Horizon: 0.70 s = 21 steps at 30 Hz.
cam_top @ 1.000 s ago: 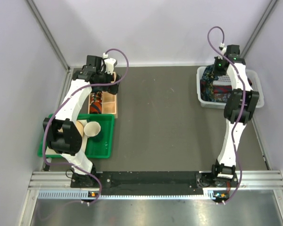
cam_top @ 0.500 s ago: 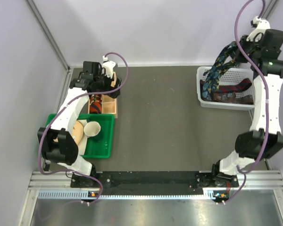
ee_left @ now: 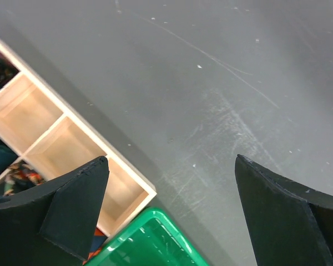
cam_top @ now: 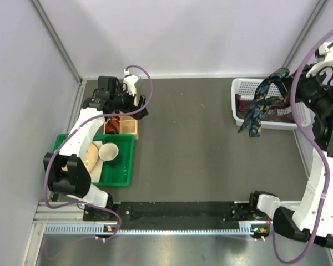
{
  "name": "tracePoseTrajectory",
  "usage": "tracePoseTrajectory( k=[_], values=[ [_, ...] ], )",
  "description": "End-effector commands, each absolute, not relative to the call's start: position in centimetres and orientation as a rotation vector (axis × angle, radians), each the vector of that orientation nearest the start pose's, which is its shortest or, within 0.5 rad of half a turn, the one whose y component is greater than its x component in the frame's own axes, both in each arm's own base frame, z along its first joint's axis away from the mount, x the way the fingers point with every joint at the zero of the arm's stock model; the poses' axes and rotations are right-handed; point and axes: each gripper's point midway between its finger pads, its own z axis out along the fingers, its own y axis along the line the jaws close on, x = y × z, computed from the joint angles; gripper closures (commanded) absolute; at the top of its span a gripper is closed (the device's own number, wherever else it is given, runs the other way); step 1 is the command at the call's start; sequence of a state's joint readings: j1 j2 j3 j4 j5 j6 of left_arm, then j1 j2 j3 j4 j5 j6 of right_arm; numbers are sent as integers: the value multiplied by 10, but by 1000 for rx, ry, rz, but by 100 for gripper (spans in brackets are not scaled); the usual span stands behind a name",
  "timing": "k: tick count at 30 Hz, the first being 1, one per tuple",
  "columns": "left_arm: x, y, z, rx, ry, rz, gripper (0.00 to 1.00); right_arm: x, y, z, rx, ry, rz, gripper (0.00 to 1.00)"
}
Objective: Roll the ties
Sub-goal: Pick up the tie from the bin, then place the tie at the center of the board.
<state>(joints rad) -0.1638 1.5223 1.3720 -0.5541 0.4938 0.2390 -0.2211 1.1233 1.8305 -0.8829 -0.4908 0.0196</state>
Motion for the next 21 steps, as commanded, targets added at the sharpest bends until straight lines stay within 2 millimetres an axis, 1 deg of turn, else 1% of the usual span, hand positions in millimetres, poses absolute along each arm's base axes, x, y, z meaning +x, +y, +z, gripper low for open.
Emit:
tracePoseTrajectory(
  k=[1, 2, 3, 4, 5, 7, 8, 10, 11, 12, 13, 14, 15, 16, 17, 18, 19, 20, 21],
  values=[
    [380, -152, 246, 755, 1977, -575, 1, 245, 42, 484, -206, 1714, 349, 100],
    [377, -152, 241, 768, 1982, -579, 1, 240, 49, 479, -210, 1729, 394, 100],
    [373, -153, 241, 779, 1975, -589, 1, 232, 55, 478, -225, 1727, 419, 100],
    [369, -153, 243, 788, 1967, -591, 1, 229, 58, 476, -233, 1729, 437, 100],
    [365, -154, 240, 805, 1964, -595, 1, 229, 65, 464, -249, 1756, 478, 100],
    [357, -156, 242, 842, 1946, -616, 1, 223, 71, 449, -264, 1786, 512, 100],
    [352, -156, 239, 877, 1944, -618, 1, 226, 73, 430, -259, 1836, 547, 100],
    [339, -159, 239, 941, 1921, -645, 1, 227, 79, 409, -279, 1878, 578, 100],
    [333, -157, 233, 991, 1920, -639, 1, 233, 78, 381, -255, 1946, 592, 100],
    [329, -157, 233, 1011, 1910, -634, 1, 237, 84, 373, -282, 1949, 607, 100],
    [326, -155, 229, 1040, 1904, -625, 1, 243, 86, 360, -258, 1978, 632, 100],
    [322, -155, 228, 1056, 1901, -624, 1, 247, 90, 338, -239, 2033, 672, 100],
    [316, -154, 227, 1068, 1906, -627, 1, 251, 95, 329, -234, 2055, 701, 100],
    [312, -154, 223, 1078, 1916, -638, 1, 258, 99, 326, -196, 2065, 743, 100],
    [306, -157, 224, 1106, 1893, -664, 1, 267, 104, 314, -170, 2101, 787, 100],
    [295, -158, 222, 1125, 1899, -699, 1, 272, 107, 312, -143, 2105, 819, 100],
    [289, -161, 220, 1156, 1880, -725, 1, 282, 112, 319, -101, 2078, 865, 100],
    [280, -169, 221, 1177, 1864, -771, 1, 290, 115, 315, -69, 2095, 906, 100],
    [277, -175, 225, 1186, 1834, -784, 1, 295, 118, 316, -48, 2094, 935, 100]
  ],
)
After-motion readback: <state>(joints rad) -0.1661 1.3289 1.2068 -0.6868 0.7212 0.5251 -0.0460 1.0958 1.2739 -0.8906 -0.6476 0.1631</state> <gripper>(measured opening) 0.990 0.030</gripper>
